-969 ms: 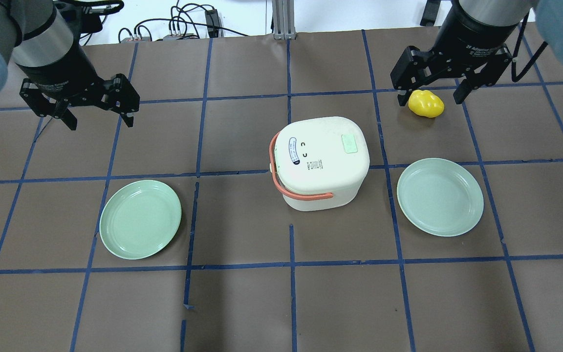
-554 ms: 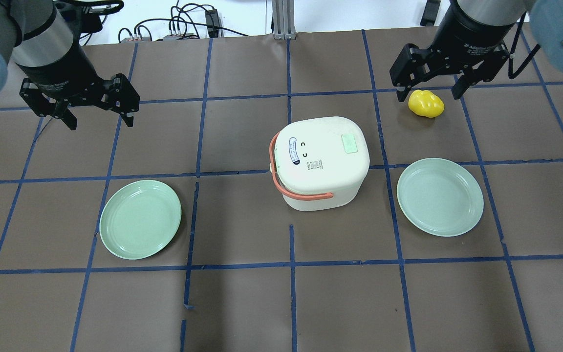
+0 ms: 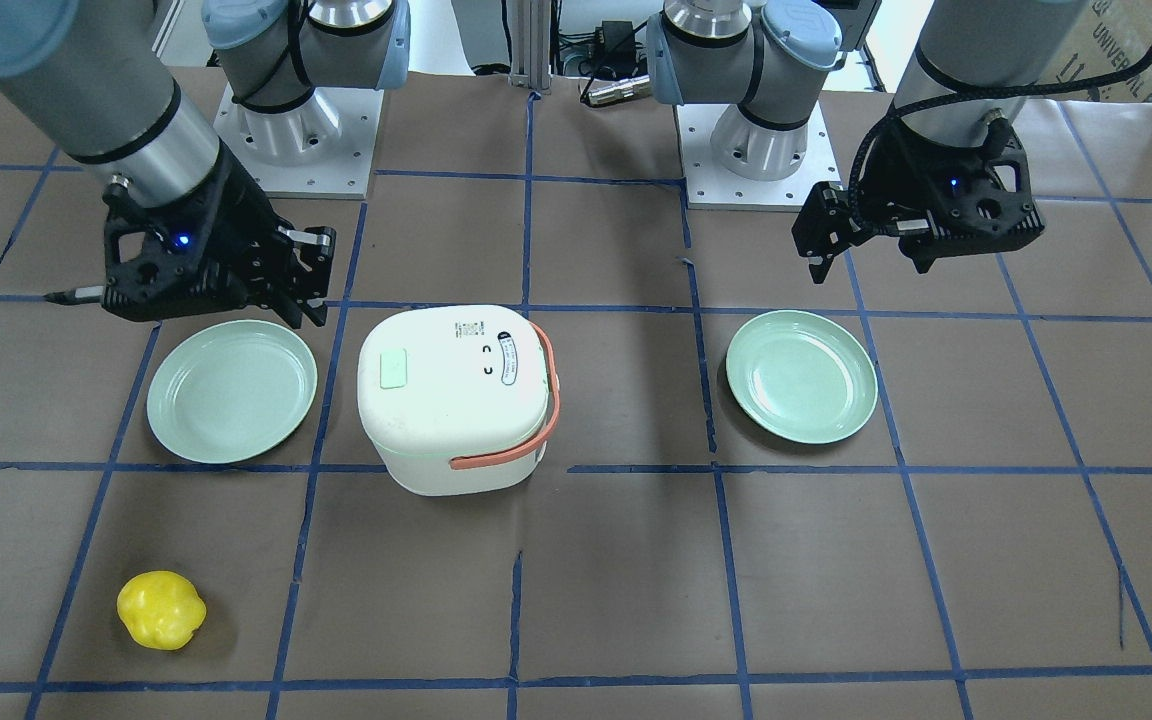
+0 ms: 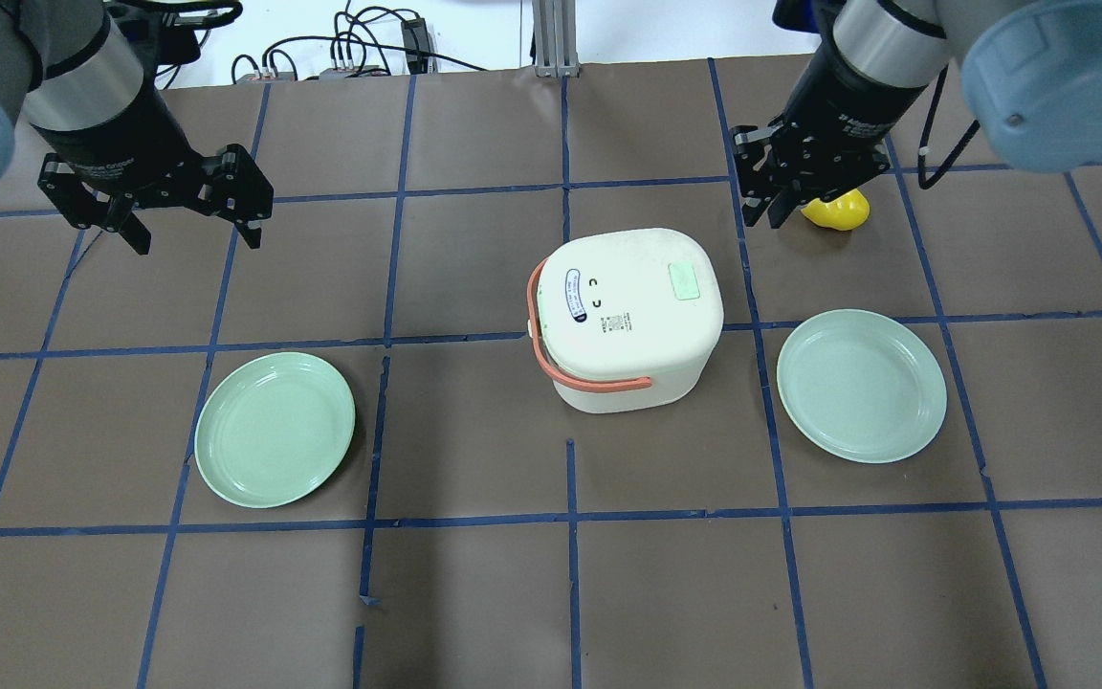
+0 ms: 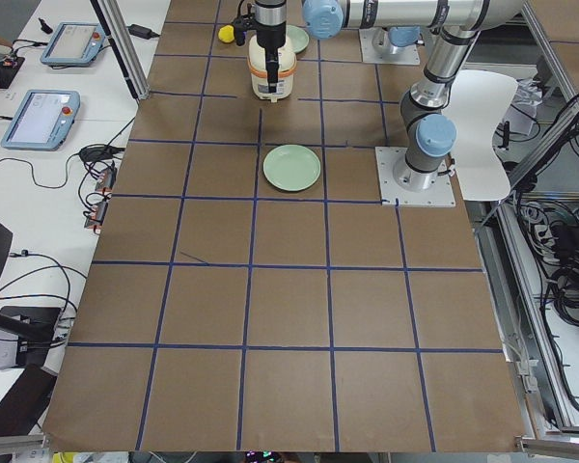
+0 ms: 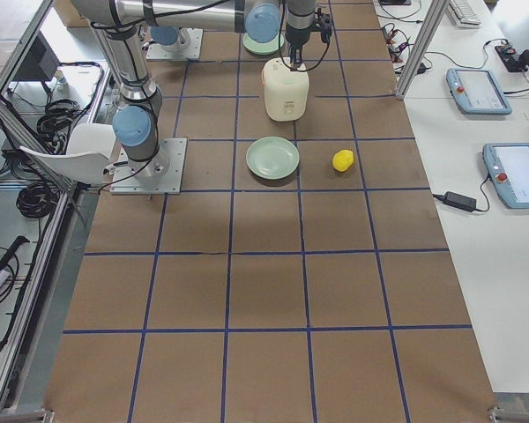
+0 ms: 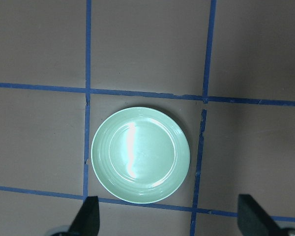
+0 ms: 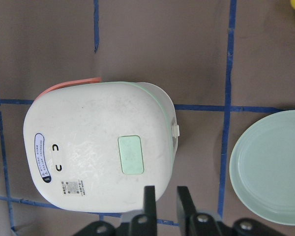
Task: Press rice cooker button
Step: 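Move the right gripper over the rice cooker's green lid button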
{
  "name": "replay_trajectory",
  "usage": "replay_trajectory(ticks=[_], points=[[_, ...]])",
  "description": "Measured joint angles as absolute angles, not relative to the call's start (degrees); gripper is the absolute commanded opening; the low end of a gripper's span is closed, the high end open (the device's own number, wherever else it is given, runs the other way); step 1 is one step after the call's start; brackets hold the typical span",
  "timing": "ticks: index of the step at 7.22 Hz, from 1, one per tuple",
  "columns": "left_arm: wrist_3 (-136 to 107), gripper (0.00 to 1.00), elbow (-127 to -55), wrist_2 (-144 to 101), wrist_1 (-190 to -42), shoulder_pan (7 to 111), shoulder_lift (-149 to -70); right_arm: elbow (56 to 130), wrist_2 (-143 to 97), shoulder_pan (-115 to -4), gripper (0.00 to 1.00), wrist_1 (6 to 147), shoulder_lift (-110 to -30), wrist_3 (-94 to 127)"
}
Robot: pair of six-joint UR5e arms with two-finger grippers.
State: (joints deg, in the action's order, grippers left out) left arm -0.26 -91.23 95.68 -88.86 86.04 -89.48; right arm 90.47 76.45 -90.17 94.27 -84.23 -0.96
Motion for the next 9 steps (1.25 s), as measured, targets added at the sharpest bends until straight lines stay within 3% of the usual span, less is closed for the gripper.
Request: replay_trajectory(ticks=[9], points=[[-0.26,1.0,-91.23,95.71,-88.88,86.04,-89.47,93.27,75.21,-92.78,0.15,98.0,-79.22,5.19]])
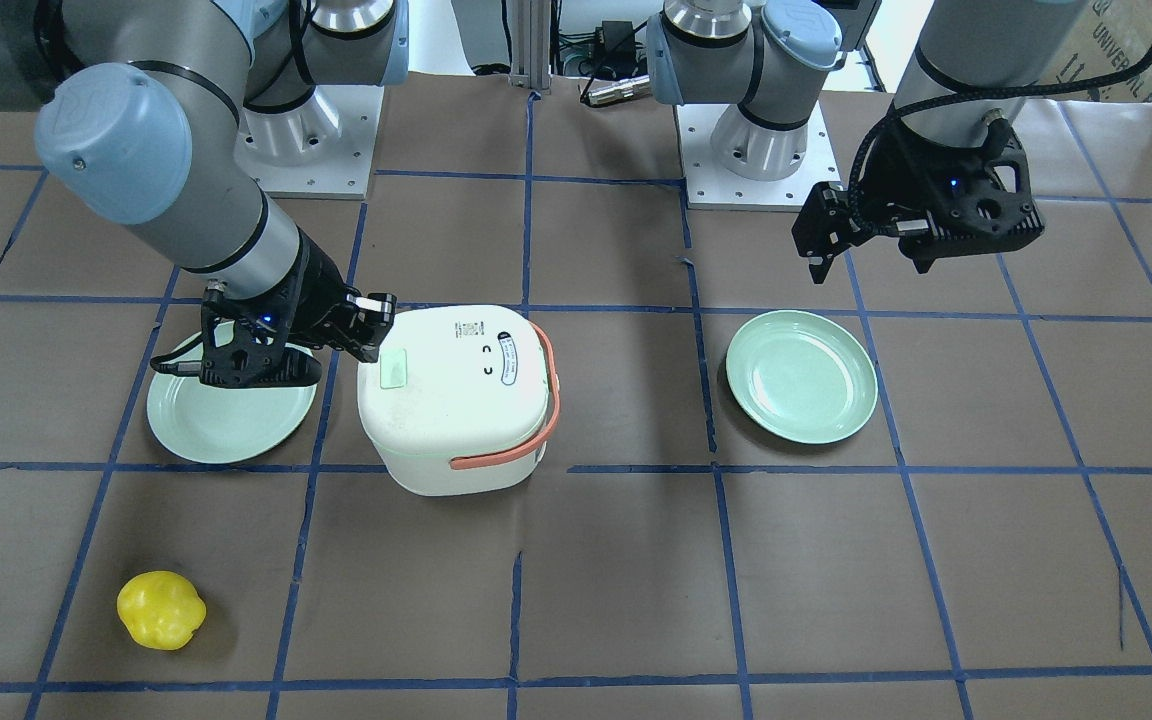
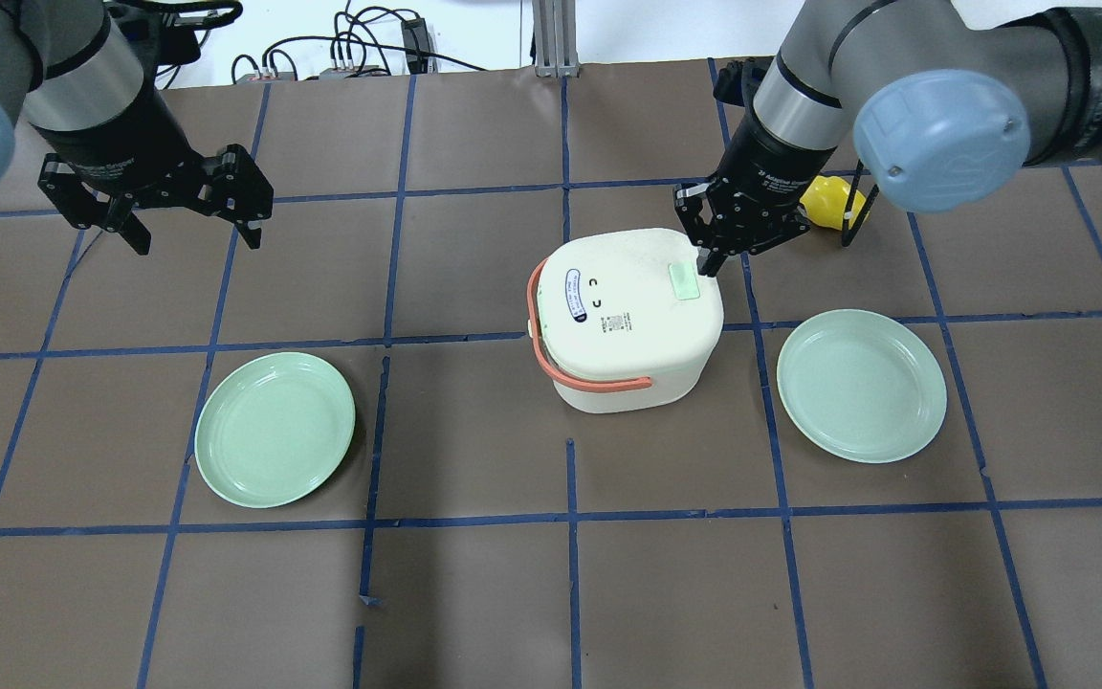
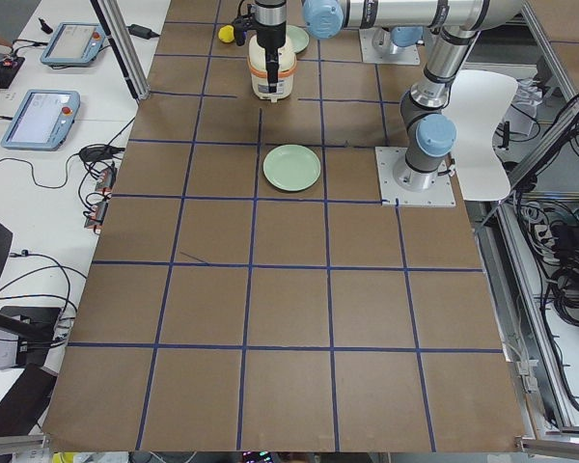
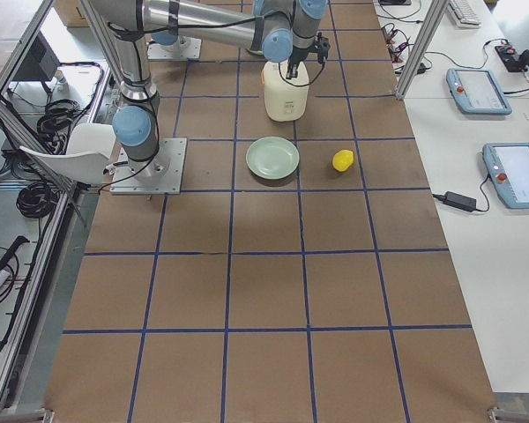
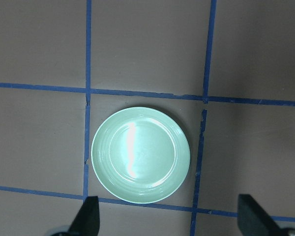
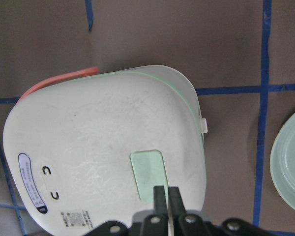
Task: Press rice cooker button
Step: 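Move the right gripper over the rice cooker's green lid button, then press down on the green lid button with the closed right gripper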
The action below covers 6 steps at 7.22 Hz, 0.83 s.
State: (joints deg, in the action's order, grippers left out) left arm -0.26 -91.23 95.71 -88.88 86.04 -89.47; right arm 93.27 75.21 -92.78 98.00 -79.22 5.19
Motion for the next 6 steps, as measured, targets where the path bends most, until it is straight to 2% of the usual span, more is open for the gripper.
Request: replay_trajectory(ticks=[6], points=[[-0.26,1.0,-91.23,95.69,-88.86,86.04,-89.47,93.18,73.24,-92.9,0.15,101.49,-77.14,5.19]])
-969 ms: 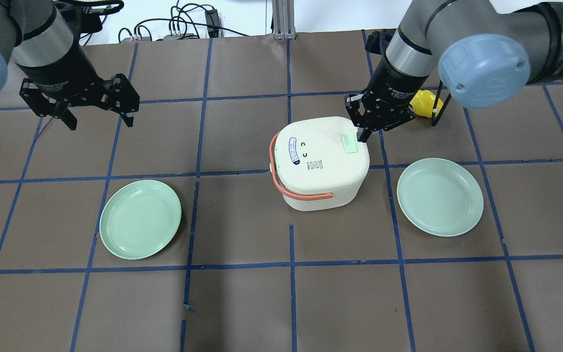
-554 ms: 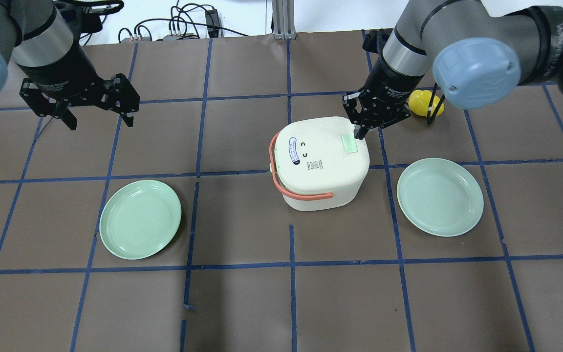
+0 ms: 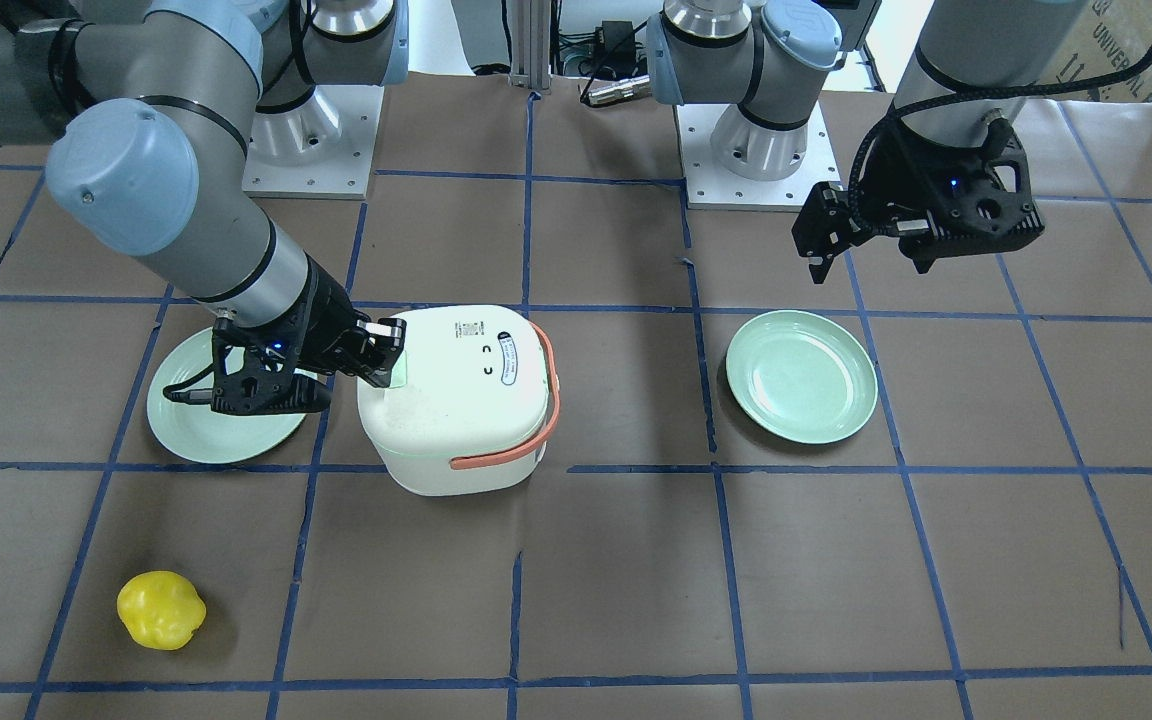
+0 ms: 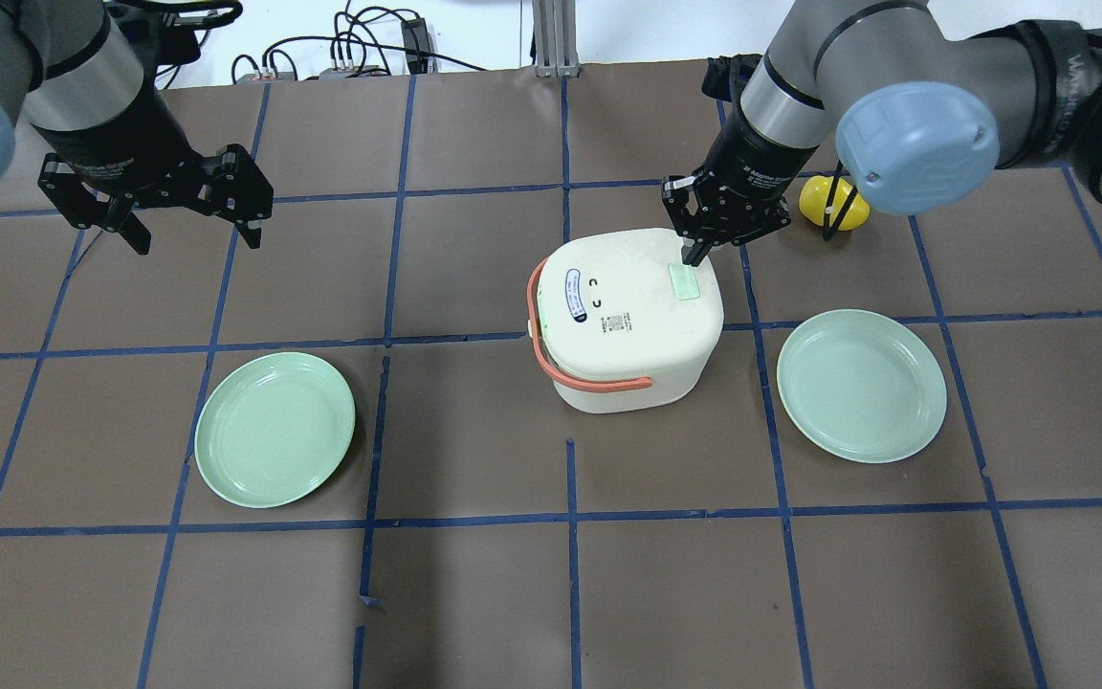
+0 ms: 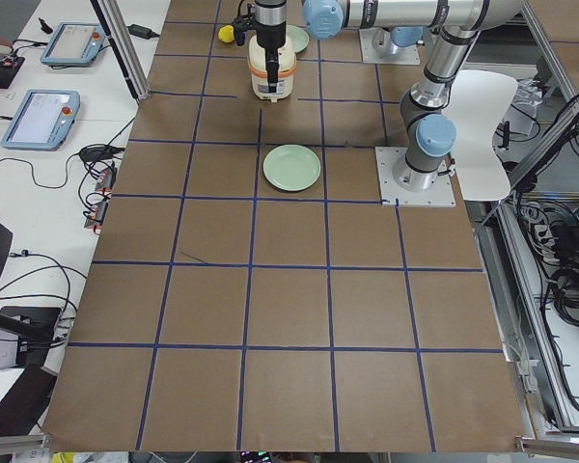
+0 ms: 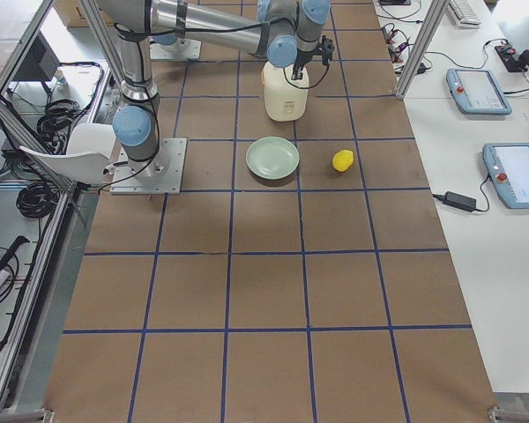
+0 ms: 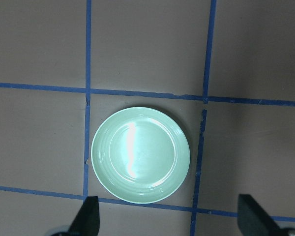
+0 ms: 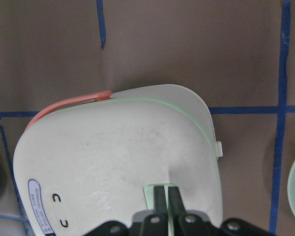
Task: Press rice cooker button
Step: 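Press down on the green lid button with the closed right gripper, then lift the right gripper away as the rice cooker lid springs open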
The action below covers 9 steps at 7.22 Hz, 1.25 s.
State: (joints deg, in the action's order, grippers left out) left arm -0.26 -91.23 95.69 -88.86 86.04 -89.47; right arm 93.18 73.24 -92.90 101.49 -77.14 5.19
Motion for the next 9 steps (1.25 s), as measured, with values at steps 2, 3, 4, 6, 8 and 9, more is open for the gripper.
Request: replay_trajectory(ticks=[2,3,4,6,8,9], points=[[-0.26,1.0,-91.23,95.69,-88.86,86.05,-89.47,93.26,73.22,-93.03,0.15,101.59,-76.76,5.18],[-0.26,1.0,-91.23,95.71,-88.86,86.05,-89.47,93.28,73.17,-93.41,0.15,101.64,-76.55,5.2],[-0.26,1.0,-91.23,95.71,-88.86,86.04,-89.47,93.27,73.14,-93.86,0.15,101.69,-76.33,5.23],[-0.26,1.0,-91.23,95.68,-88.86,86.04,-89.47,93.18,73.2,-94.13,0.15,101.87,-75.83,5.21],[-0.26,1.0,-91.23,95.65,-88.86,86.05,-89.47,93.26,73.21,-94.15,0.16,102.86,-75.54,5.26],[-0.26,1.0,-91.23,95.65,-88.88,86.05,-89.47,93.27,73.21,-94.15,0.16,103.12,-75.41,5.27]])
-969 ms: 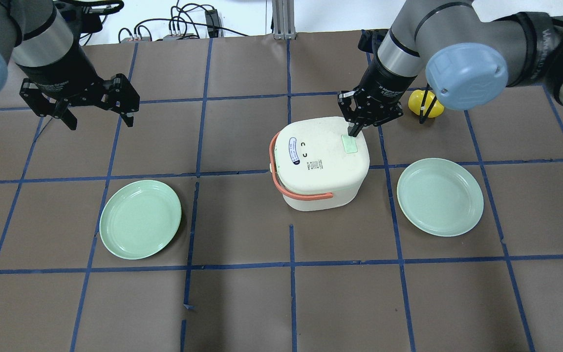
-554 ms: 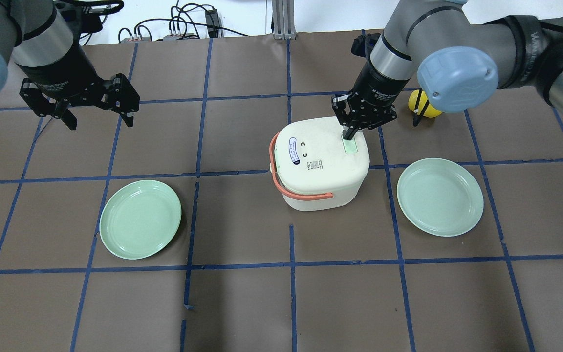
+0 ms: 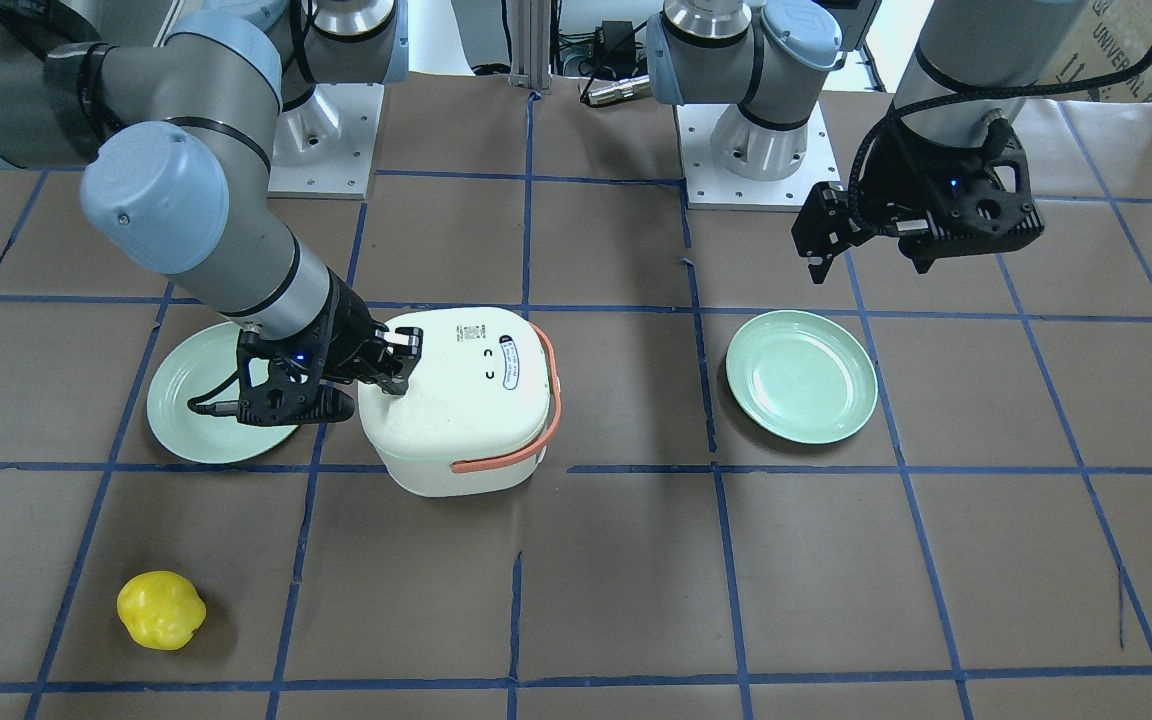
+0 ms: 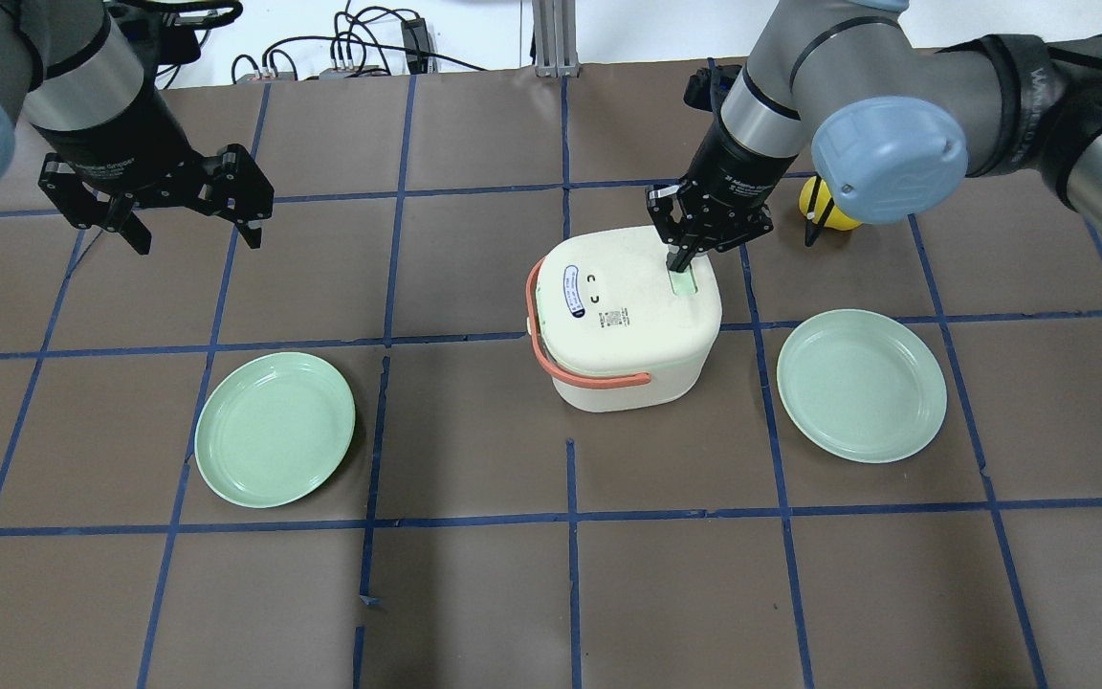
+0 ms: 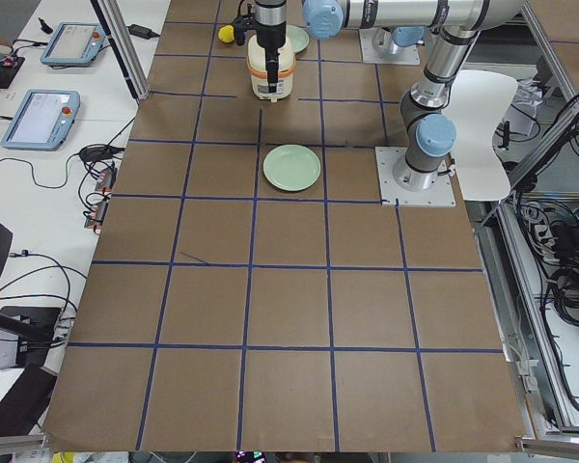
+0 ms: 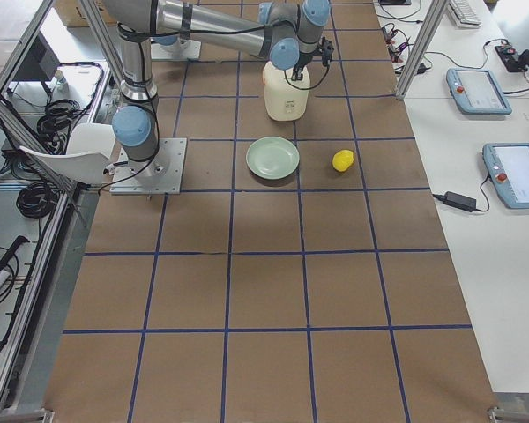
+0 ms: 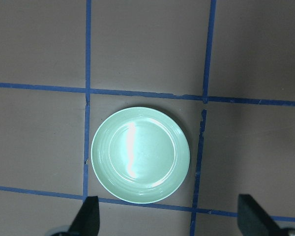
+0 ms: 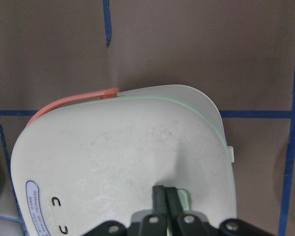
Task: Press rice cooker button
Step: 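Lift the right gripper away as the rice cooker lid springs open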
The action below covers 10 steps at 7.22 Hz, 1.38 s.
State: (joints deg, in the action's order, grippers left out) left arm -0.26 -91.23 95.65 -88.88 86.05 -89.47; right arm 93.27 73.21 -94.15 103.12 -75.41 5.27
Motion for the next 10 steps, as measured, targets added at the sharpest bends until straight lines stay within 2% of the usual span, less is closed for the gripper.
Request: replay_trajectory(ticks=[2,3,6,7,10], points=[[-0.26,1.0,-91.23,95.69,-88.88,86.05,-89.47,93.15,73.24,-94.15,0.16,103.15,-75.57,5.41],[-0.26,1.0,-91.23,95.65,-88.87,86.05,-89.47,92.91,73.33,-94.19,0.23,102.9,-75.93,5.61],[-0.26,1.0,-91.23,95.7,-88.86,86.05,-89.47,92.18,74.6,-94.29,0.75,102.28,-79.54,6.21],[-0.26,1.0,-91.23,95.71,-88.86,86.04,-89.47,91.43,75.81,-94.24,0.82,102.24,-81.27,6.16],[-0.26,1.0,-91.23,95.7,-88.89,86.04,-89.47,86.91,83.7,-92.38,0.81,96.8,-85.27,0.62]])
